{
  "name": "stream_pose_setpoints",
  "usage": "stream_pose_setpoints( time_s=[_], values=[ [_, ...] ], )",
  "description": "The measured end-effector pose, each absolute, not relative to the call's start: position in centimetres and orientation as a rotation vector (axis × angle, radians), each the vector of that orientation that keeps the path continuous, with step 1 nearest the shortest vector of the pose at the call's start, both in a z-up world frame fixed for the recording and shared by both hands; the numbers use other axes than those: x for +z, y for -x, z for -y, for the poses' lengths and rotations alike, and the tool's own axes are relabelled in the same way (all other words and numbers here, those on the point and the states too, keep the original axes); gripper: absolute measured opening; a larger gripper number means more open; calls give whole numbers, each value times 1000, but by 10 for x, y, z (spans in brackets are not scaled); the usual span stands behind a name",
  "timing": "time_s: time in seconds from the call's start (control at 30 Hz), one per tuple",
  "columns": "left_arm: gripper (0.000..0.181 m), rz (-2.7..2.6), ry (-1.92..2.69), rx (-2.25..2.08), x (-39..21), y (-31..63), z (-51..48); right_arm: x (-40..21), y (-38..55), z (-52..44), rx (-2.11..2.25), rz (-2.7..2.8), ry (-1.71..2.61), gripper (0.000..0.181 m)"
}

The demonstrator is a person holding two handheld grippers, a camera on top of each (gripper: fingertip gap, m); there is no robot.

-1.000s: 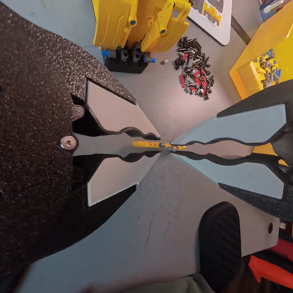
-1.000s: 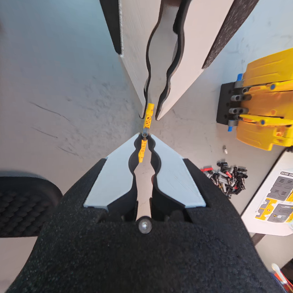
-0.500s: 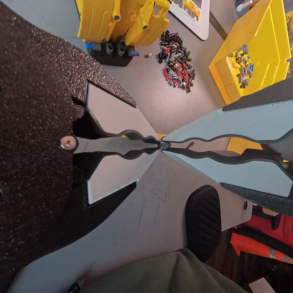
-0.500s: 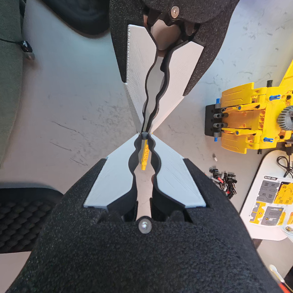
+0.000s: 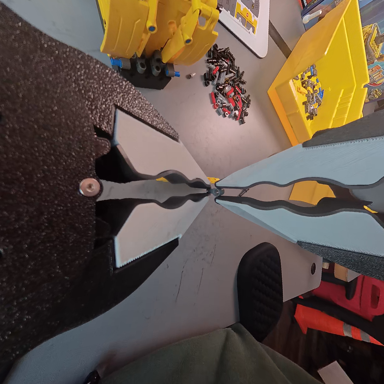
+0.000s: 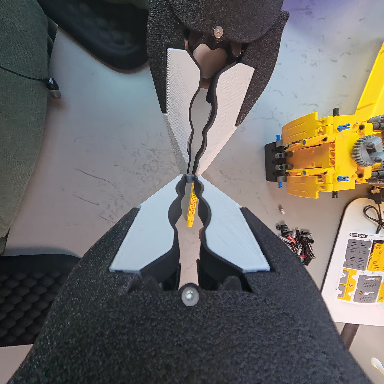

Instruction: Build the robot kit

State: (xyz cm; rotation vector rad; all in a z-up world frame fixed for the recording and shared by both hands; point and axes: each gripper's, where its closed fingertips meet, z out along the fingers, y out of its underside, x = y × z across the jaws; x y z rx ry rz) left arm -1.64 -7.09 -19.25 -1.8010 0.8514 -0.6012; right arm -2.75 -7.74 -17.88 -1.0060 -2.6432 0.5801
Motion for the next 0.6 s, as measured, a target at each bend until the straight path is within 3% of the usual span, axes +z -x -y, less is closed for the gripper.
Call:
stream_pose_setpoints(
  time_s=[0.6],
  values=[
    [3,-842,1792,-606,-191,16,70,-179,26,76,558,2654,996,7]
  ],
)
